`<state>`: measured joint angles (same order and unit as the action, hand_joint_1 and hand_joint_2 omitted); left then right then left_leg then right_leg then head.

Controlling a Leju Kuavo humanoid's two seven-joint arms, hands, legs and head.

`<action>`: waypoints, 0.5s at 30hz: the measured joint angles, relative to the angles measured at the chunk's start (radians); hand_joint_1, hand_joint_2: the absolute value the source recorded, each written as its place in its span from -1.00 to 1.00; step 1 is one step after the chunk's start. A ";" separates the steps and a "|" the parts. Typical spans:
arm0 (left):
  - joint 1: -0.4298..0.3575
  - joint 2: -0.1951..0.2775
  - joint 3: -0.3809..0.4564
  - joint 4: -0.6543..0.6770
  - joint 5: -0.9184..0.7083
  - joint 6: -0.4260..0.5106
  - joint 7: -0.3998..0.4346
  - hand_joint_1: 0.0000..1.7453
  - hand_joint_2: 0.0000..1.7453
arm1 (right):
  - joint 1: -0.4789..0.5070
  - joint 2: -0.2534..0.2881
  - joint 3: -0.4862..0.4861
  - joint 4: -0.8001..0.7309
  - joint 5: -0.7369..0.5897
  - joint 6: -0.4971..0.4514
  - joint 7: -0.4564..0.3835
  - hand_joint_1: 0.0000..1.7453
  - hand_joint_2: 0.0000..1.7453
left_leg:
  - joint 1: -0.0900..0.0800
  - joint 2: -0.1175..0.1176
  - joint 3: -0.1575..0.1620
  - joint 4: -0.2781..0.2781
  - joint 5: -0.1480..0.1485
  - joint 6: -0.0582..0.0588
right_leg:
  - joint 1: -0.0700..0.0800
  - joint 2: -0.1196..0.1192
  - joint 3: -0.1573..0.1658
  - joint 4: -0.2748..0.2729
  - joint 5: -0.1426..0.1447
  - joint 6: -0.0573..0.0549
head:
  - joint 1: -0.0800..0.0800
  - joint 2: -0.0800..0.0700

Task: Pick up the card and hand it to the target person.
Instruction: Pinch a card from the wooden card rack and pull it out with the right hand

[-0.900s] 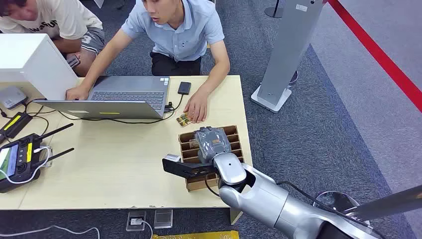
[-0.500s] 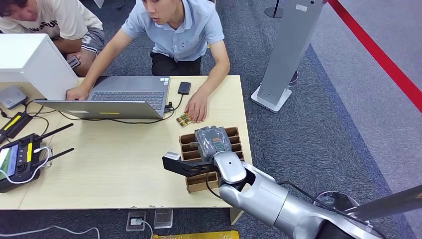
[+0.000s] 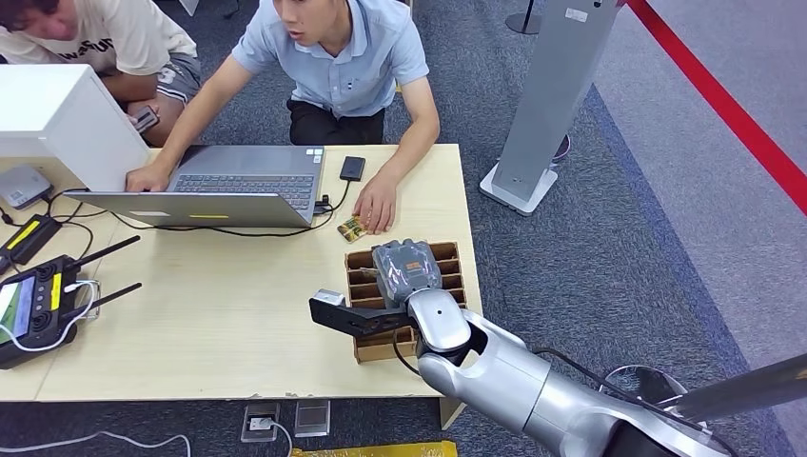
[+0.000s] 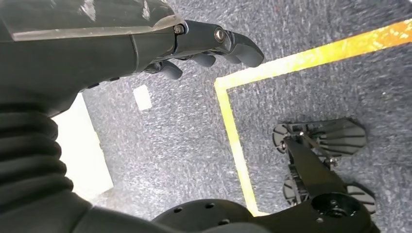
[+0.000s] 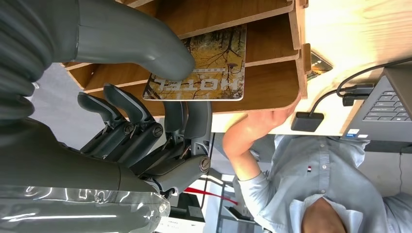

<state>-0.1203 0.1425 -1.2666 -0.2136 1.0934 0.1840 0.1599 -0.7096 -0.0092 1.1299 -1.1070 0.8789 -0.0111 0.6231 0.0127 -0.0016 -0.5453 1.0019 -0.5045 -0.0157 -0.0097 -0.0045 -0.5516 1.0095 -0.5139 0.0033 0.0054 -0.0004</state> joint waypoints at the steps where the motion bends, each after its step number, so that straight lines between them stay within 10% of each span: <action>1: 0.000 0.000 0.000 0.000 -0.002 0.004 -0.004 -1.00 1.00 | 0.000 0.000 0.000 0.000 0.000 0.000 0.000 1.00 1.00 | 0.000 0.000 0.000 0.000 0.000 0.000 | 0.000 0.000 0.000 0.000 0.000 0.000 | 0.000 0.000; 10: 0.000 0.004 0.000 0.000 0.009 0.030 -0.017 -1.00 1.00 | 0.000 0.000 -0.001 -0.002 -0.015 0.001 0.001 1.00 1.00 | 0.000 0.000 0.000 0.000 0.000 0.000 | 0.000 0.000 0.000 0.000 0.000 0.000 | 0.000 0.000; 15: 0.001 0.010 0.000 0.000 0.021 0.023 0.002 -1.00 1.00 | -0.040 -0.015 -0.031 -0.071 -0.295 0.082 0.000 1.00 1.00 | 0.000 0.000 0.000 0.000 0.000 0.000 | 0.000 0.001 0.000 0.000 0.000 0.000 | 0.000 0.000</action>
<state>-0.1189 0.1524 -1.2665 -0.2136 1.1141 0.2067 0.1622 -0.7498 -0.0245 1.0990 -1.1776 0.5839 0.0714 0.6232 0.0127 -0.0014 -0.5452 1.0019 -0.5042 -0.0158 -0.0097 -0.0040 -0.5519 1.0096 -0.5136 0.0029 0.0052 -0.0004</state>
